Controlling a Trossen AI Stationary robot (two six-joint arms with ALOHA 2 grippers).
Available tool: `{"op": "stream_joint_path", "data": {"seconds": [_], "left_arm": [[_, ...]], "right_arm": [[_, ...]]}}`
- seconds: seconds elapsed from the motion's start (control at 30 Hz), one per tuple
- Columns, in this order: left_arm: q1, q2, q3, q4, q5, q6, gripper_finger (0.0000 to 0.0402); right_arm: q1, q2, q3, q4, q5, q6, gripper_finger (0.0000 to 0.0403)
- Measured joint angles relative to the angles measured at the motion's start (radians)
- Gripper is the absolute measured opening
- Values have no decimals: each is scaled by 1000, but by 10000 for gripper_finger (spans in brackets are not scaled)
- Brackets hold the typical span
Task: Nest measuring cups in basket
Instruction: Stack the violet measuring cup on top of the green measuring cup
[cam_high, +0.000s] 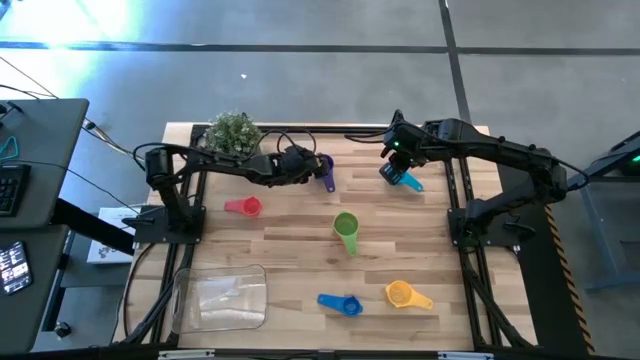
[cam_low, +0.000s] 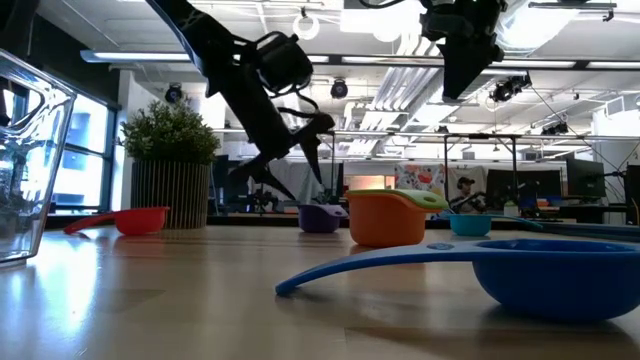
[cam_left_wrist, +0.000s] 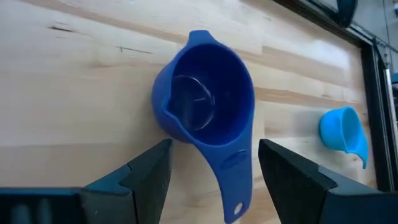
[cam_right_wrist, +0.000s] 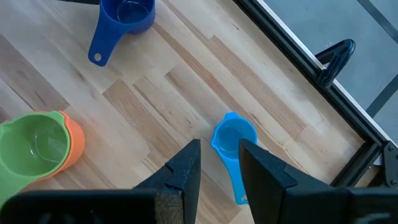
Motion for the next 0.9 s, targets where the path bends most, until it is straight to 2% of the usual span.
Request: {"op": "stream_joint_path", "data": {"seconds": [0.47,0.9], "left_arm": [[27,68,0,6,46,-29,227],[73,72,0,8,70,-20,224]], "right_arm": [[0,0,0,-6,-2,0,101],[0,0,0,-7,-2,0,101]]}}
